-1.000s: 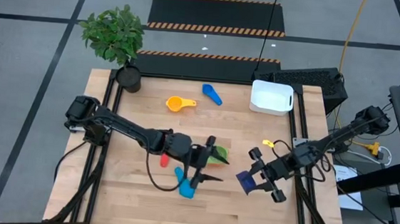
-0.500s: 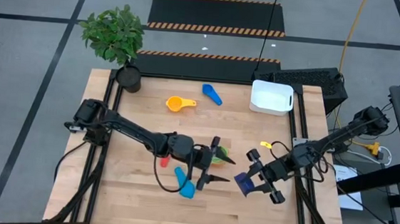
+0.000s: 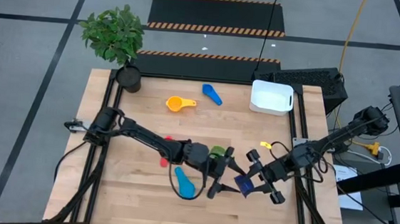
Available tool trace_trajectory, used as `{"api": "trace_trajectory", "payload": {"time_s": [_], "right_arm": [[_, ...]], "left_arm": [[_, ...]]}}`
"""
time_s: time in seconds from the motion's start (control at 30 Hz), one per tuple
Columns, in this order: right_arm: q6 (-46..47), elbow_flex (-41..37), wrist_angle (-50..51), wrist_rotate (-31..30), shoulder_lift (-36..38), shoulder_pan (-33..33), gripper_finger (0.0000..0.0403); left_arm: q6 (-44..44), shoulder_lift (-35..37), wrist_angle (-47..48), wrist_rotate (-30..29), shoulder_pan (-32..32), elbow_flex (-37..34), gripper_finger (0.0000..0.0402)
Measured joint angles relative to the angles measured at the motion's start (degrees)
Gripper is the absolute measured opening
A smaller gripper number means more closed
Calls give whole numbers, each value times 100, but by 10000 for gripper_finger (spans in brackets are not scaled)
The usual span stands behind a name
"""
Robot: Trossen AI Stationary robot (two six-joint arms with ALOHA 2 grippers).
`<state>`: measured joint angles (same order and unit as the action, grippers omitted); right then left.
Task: Nest measuring cups in basket
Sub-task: Stack the purple measuring cup on top of the green measuring cup
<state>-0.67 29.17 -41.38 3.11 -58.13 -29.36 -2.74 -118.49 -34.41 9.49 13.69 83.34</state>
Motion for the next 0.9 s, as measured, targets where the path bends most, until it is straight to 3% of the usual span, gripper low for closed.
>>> {"api": "trace_trajectory", "payload": {"time_s": [0.27, 0.4, 0.9], "right_arm": [[-2, 0, 28, -4, -2, 2, 121], [-2, 0, 28, -25, -1, 2, 121], [6, 0, 93, -154, -2, -2, 121]], "left_arm": [[-52, -23, -148, 493, 0, 38, 284], [-50, -23, -158, 725, 4, 38, 262], [0, -23, -322, 890, -39, 38, 51]]}}
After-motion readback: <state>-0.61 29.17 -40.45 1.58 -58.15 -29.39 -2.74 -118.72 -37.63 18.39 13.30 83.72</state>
